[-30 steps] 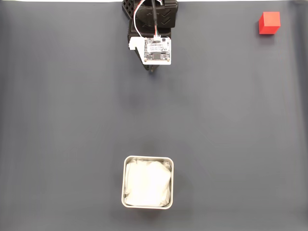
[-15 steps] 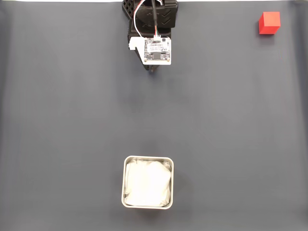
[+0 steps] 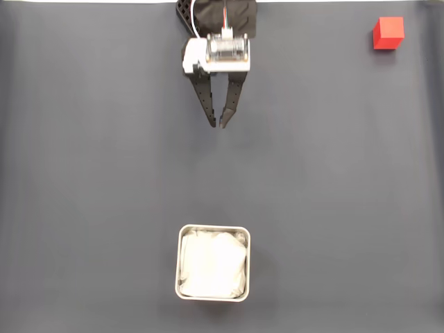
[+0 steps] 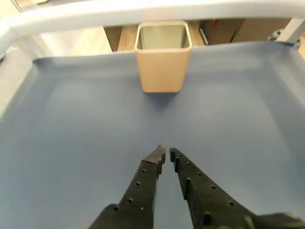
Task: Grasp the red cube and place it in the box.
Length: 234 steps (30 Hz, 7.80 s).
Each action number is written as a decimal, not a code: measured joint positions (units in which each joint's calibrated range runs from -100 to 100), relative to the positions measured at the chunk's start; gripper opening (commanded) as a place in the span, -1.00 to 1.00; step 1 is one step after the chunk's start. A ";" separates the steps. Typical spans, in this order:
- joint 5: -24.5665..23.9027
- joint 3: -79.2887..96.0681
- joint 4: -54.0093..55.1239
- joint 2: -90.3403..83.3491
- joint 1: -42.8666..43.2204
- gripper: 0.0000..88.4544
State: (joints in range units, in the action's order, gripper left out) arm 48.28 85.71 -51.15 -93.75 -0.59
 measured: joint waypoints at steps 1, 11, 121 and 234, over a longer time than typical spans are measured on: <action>-0.10 -2.44 0.00 1.04 0.00 -1.00; -0.10 -21.61 -1.75 13.29 0.00 -1.00; 3.42 -51.36 -6.05 49.93 49.70 -1.00; 8.50 -30.92 22.51 67.22 67.36 -0.16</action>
State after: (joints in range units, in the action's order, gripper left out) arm 56.78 54.79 -28.64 -26.53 66.77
